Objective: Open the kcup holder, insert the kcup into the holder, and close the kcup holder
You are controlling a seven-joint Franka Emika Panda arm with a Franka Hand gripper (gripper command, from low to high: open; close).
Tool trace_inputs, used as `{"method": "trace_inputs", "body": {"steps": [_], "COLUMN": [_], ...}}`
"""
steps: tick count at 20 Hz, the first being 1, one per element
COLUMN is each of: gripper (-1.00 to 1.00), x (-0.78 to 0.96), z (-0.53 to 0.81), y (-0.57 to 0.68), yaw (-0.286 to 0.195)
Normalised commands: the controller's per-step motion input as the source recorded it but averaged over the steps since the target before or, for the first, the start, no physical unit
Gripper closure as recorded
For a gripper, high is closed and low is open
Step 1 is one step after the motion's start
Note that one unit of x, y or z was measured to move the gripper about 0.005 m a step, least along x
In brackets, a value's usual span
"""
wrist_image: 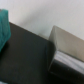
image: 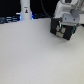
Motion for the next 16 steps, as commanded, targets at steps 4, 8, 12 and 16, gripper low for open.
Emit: {"method": "trace_inputs", "body": {"steps": [4,8,12,16], "gripper": [-1.0,-1.0,-1.0,-1.0], "x": [-0.96,-0.97,-0.24,0.1], "z": [-0.05,-0.01,0.75,0.78], "y": [0.57,0.6,0.42,0.18], "yaw": [0.005,0.002,0.001,-0.021]}}
